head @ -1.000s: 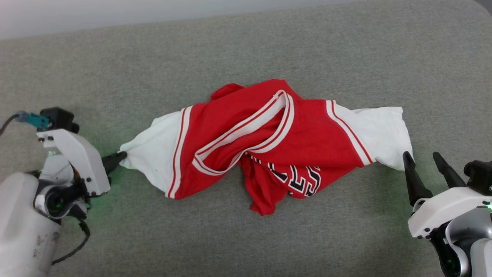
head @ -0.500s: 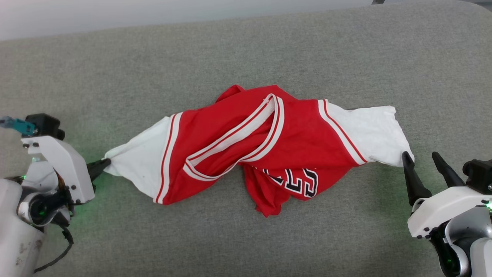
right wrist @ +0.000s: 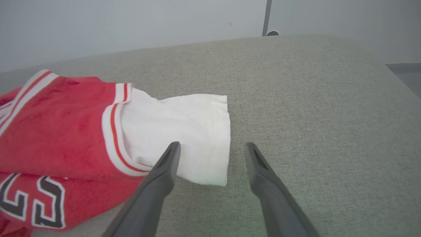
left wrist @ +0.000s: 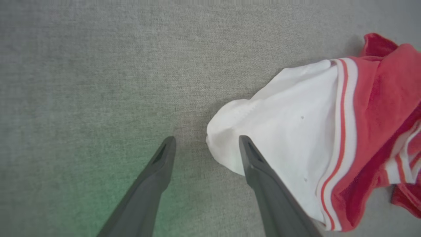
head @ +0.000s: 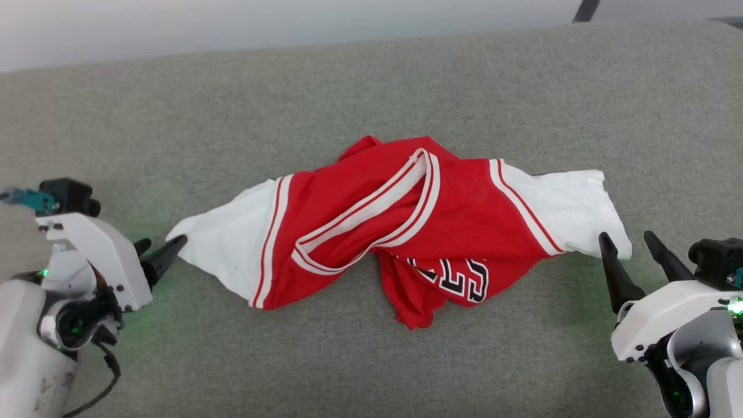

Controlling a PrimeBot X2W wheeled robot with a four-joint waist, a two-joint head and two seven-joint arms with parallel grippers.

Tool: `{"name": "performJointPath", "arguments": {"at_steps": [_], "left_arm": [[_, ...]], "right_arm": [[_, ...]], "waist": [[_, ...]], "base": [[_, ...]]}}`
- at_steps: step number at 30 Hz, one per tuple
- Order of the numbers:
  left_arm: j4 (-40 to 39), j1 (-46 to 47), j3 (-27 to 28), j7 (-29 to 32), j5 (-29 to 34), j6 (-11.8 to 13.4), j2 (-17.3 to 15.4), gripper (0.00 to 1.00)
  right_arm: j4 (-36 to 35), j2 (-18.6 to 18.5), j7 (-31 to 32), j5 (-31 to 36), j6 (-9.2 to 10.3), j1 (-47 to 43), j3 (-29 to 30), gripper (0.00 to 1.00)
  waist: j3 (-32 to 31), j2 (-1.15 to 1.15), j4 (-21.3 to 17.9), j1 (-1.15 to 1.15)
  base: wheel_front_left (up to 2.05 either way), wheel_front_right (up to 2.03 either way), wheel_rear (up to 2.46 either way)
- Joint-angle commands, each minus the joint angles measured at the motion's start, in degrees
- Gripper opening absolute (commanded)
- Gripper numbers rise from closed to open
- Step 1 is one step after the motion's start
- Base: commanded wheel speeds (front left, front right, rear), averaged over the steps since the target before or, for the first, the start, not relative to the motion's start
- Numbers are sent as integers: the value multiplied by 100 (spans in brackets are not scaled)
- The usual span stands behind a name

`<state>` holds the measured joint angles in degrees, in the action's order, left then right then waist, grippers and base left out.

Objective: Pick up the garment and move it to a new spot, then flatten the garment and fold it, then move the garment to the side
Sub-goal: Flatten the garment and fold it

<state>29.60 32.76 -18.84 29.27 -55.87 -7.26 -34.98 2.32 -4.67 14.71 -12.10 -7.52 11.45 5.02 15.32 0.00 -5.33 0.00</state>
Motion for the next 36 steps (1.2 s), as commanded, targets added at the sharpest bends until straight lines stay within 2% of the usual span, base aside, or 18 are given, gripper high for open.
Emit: {"name": "performJointPath", "arguments": {"at_steps": [1,5,14,25,36], "left_arm": [[-41,-60,15,-64,38,8,3,100],[-260,-229,51,-442,139,2,-35,100],[-836,-968,370,-1706,298,27,-70,100],[-1332,-2019,757,-3119,580,231,-105,100],[-1598,-2649,986,-4147,793,381,107,100]], "right_arm": [[-18,-31,17,-49,6,-5,-21,100],[-35,-103,107,-89,5,-61,-109,100],[-12,-324,374,-230,6,-148,-310,100],[-23,-460,590,-343,6,-237,-399,100],[74,-672,1066,-510,6,64,-617,100]], "waist": [[-107,0,80,0],[-286,0,209,0],[-686,0,582,0],[-991,0,1085,0],[-1036,0,1505,0]], "base": [[0,0,0],[0,0,0],[0,0,0],[0,0,0],[0,0,0]]}}
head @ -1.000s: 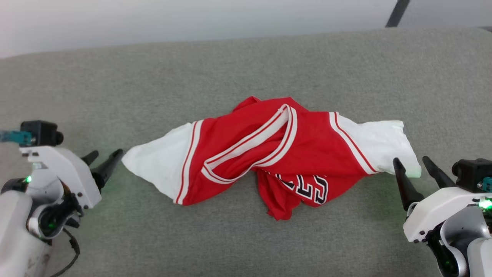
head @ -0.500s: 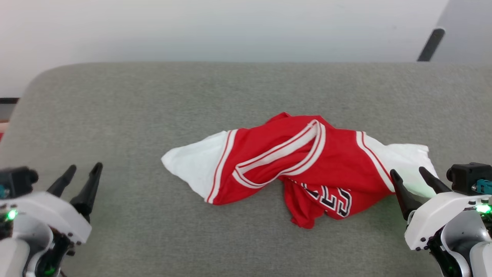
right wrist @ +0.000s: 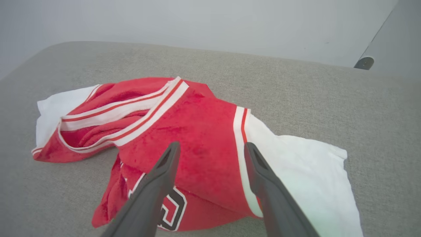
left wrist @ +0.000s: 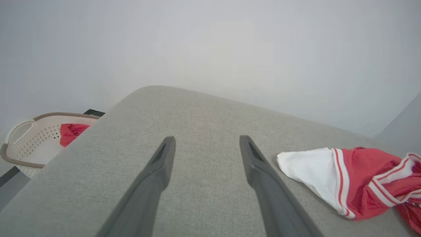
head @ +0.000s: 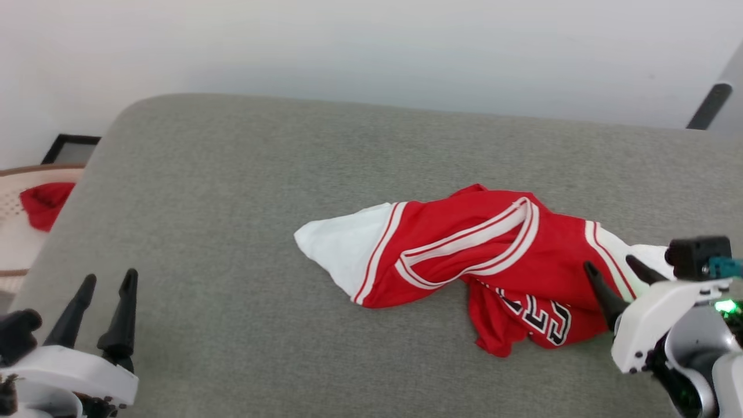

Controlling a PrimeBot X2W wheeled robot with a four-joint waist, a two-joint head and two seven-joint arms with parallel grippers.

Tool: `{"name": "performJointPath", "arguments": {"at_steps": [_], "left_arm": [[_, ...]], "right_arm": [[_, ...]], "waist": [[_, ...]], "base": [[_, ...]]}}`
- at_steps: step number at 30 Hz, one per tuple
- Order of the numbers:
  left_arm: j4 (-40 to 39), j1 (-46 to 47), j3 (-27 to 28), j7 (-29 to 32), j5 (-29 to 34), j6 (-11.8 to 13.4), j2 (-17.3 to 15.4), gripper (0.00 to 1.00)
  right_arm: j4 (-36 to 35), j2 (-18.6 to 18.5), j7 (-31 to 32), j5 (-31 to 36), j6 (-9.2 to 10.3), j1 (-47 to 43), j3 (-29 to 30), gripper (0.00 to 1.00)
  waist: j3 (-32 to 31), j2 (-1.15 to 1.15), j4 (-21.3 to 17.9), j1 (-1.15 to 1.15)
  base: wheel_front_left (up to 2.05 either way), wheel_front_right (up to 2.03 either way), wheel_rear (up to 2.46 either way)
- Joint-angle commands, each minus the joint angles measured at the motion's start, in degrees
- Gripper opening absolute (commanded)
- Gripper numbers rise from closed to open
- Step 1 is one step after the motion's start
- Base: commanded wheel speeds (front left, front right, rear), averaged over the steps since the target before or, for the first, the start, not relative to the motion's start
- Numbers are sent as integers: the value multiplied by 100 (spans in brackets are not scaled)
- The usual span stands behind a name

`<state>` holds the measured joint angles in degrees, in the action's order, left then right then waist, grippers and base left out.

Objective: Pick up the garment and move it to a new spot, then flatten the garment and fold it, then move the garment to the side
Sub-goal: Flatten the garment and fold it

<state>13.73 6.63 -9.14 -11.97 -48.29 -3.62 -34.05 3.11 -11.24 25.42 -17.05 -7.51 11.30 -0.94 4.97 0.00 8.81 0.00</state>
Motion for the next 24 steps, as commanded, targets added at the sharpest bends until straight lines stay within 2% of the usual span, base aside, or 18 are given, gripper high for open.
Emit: {"name": "performJointPath", "arguments": {"at_steps": [1,4,14,24], "left_arm": [[-36,-60,43,-81,61,22,53,100],[-75,-116,65,-192,142,53,158,100],[-18,98,-35,-309,426,-147,623,100],[152,362,-92,-323,559,-312,971,100]], "right_arm": [[15,-41,63,-36,5,138,-43,100],[81,-148,279,-39,5,356,-82,100],[539,-335,1162,96,4,1206,-76,100],[1001,-319,2003,531,5,1672,31,100]], "waist": [[12,0,136,0],[78,0,278,0],[414,0,868,0],[663,0,1255,0]], "base": [[0,0,0],[0,0,0],[0,0,0],[0,0,0]]}}
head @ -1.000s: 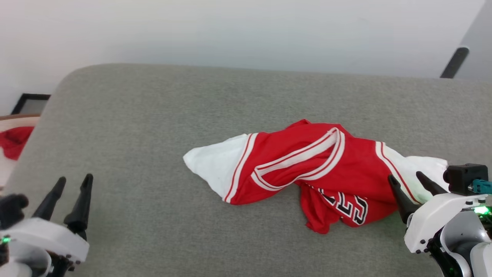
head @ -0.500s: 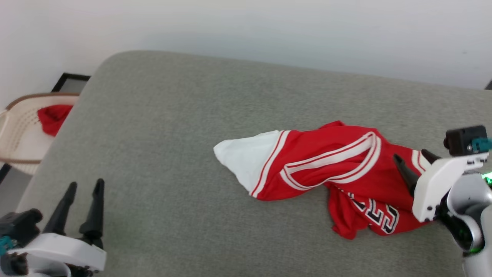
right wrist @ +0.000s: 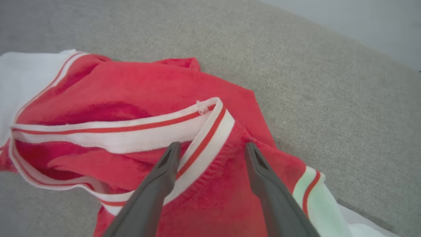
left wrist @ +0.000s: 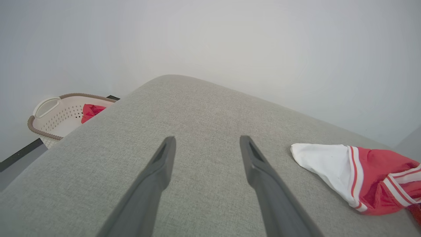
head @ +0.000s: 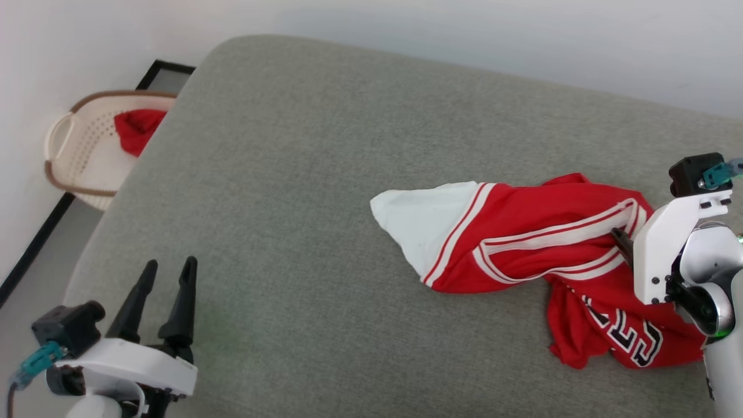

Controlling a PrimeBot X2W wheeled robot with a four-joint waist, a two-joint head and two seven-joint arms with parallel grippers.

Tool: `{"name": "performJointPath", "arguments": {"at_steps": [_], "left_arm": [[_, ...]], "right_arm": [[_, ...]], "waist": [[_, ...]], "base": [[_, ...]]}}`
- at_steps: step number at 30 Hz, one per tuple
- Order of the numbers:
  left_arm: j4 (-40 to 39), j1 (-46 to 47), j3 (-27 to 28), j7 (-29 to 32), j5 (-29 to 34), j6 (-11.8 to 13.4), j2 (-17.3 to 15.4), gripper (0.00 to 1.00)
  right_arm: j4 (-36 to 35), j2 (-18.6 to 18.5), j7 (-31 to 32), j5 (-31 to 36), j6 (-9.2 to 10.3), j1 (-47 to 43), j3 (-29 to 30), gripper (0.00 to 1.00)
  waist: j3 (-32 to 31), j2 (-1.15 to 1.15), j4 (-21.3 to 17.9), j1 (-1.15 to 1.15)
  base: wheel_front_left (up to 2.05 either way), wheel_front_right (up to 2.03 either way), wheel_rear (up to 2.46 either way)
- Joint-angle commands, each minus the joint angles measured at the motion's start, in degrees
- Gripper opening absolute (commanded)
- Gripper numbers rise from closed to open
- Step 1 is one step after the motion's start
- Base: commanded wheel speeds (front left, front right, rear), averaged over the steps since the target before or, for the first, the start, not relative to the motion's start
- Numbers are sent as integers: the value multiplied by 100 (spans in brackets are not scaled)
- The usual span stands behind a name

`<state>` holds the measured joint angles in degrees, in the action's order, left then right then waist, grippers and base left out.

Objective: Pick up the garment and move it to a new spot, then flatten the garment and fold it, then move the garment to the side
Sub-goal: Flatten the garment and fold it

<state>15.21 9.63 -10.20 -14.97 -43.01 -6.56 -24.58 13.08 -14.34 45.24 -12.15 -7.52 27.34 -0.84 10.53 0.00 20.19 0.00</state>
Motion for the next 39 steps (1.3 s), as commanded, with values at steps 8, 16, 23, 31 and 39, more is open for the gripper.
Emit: {"name": "performJointPath", "arguments": {"at_steps": [8,16,23,31,39], "left_arm": [[85,91,123,-23,130,-80,185,100],[112,-13,296,-24,171,-95,244,100],[63,-154,428,-24,190,-96,227,100],[-23,-407,657,-24,204,-98,149,100],[-128,-694,937,-24,185,-98,72,100]], "right_arm": [[212,12,411,291,6,151,17,0],[18,-46,384,205,6,232,-86,0],[-401,-160,252,22,6,123,-297,0],[-1276,-47,231,-206,5,-562,-320,0],[-2268,280,201,-178,5,-1754,-187,0]], "waist": [[171,0,192,0],[103,0,94,0],[-62,0,-118,0],[-313,0,-497,0],[-469,0,-948,0]], "base": [[0,0,0],[0,0,0],[0,0,0],[0,0,0],[0,0,0]]}}
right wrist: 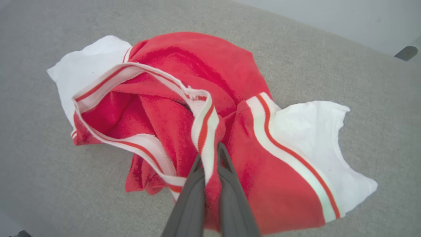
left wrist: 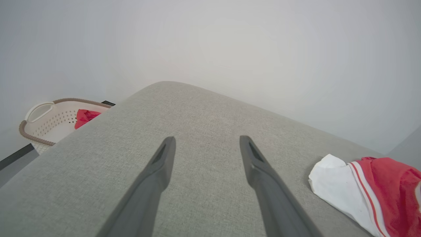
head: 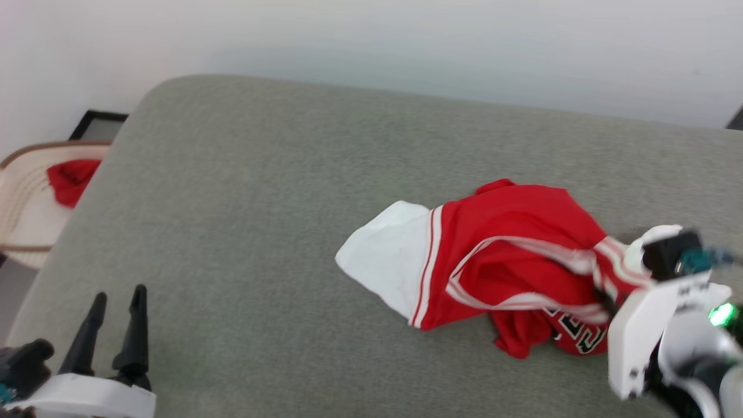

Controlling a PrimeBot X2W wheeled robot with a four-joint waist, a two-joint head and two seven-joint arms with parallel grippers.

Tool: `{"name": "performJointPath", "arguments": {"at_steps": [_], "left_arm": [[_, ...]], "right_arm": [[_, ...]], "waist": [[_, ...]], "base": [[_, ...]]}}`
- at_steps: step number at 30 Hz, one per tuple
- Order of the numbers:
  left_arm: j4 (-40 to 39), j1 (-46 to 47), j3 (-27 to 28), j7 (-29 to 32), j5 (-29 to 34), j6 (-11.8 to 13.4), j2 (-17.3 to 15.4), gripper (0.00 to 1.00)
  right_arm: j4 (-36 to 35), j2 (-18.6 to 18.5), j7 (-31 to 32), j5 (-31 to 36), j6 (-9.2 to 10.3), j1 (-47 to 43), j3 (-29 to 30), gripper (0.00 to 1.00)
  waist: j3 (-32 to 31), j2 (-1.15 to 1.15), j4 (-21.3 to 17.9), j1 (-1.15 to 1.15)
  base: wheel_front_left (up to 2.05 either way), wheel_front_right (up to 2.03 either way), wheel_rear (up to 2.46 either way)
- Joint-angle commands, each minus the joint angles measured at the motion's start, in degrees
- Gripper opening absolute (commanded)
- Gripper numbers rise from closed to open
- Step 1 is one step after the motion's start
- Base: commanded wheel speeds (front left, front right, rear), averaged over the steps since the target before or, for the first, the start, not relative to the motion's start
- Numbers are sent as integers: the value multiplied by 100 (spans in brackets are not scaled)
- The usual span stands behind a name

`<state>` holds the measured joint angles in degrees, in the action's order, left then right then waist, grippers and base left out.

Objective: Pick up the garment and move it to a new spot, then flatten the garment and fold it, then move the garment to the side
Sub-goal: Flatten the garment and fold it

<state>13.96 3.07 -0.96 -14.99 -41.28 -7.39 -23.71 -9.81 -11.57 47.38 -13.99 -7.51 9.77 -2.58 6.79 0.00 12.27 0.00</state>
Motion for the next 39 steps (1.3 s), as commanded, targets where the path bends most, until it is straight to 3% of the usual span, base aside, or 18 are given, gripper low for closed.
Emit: {"name": "performJointPath", "arguments": {"at_steps": [1,7,10,12,14,15,32,39], "left_arm": [[-15,-75,48,-22,4,-16,-22,100],[-42,-243,214,-13,-14,-10,-14,100],[-62,-321,310,-14,-15,-4,2,100],[-65,-380,387,-14,-23,2,8,100],[-49,-444,429,-14,4,10,6,100],[-40,-458,441,-14,23,11,8,100],[-112,-843,677,-14,111,5,109,100],[-177,-888,641,-11,104,4,101,100]], "right_arm": [[-75,73,-39,19,4,-167,7,0],[-348,515,-200,109,4,-1128,73,0],[-325,645,-292,128,4,-1465,35,12],[-279,707,-365,160,4,-1585,-34,49],[-213,733,-418,165,4,-1632,-83,95],[-195,735,-450,180,4,-1627,-81,100],[-692,764,-683,-91,4,-1411,137,100],[-387,695,-789,155,4,-1005,563,100]], "waist": [[-104,0,-210,0],[-168,0,-477,0],[-181,0,-595,0],[-192,0,-683,0],[-211,0,-749,0],[-221,0,-772,0],[-549,0,-953,0],[-566,0,-922,0]], "base": [[0,0,0],[0,0,0],[0,0,0],[0,0,0],[0,0,0],[0,0,0],[0,0,0],[0,0,0]]}}
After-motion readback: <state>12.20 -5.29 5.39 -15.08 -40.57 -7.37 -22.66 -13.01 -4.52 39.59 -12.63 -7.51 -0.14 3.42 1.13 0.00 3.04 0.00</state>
